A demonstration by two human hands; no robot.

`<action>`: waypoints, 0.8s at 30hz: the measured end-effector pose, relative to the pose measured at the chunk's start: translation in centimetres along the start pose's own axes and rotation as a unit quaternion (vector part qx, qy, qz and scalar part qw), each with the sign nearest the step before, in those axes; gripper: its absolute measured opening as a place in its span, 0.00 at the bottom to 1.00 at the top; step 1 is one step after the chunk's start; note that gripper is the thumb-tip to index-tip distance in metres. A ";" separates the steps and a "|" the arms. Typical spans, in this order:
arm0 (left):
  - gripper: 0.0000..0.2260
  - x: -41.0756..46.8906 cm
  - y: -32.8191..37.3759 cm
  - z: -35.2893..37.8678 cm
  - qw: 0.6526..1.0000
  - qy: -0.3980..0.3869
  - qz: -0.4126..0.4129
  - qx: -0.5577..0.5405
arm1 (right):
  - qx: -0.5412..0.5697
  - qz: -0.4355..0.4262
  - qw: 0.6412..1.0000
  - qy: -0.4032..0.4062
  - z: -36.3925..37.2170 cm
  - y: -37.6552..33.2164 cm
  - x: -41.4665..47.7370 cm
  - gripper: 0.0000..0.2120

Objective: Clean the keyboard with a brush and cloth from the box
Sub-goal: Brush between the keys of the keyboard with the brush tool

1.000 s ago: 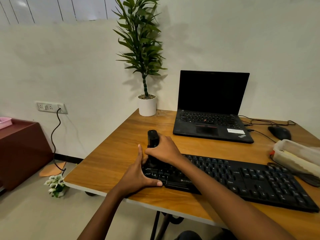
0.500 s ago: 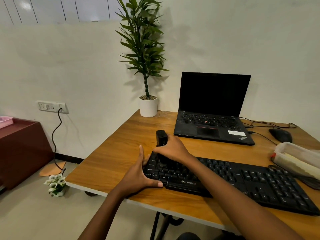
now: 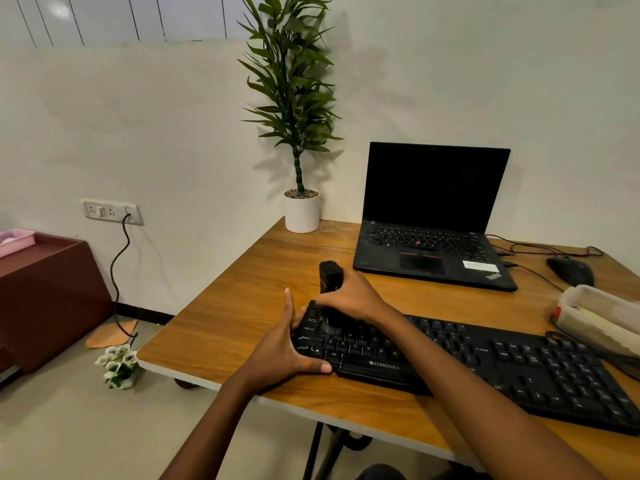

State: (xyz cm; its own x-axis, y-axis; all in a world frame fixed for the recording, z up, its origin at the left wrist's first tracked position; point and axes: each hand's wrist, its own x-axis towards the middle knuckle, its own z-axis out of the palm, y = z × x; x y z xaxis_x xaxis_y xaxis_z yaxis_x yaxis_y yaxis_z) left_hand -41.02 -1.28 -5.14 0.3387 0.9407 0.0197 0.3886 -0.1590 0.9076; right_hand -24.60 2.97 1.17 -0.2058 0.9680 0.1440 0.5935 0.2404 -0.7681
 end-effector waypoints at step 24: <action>0.63 -0.1 0.0 0.0 1.000 -0.001 0.001 -0.012 | -0.044 -0.055 0.986 -0.149 -1.6 -1.3 -0.1 0.19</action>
State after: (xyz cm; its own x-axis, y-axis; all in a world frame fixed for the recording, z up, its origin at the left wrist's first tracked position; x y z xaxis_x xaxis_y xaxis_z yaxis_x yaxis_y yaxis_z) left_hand -41.05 -1.35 -5.11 0.3411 0.9398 0.0200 0.3677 -0.1529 0.9173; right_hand -24.07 2.66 3.13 -0.4836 0.8749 0.0240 0.6175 0.3605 -0.6991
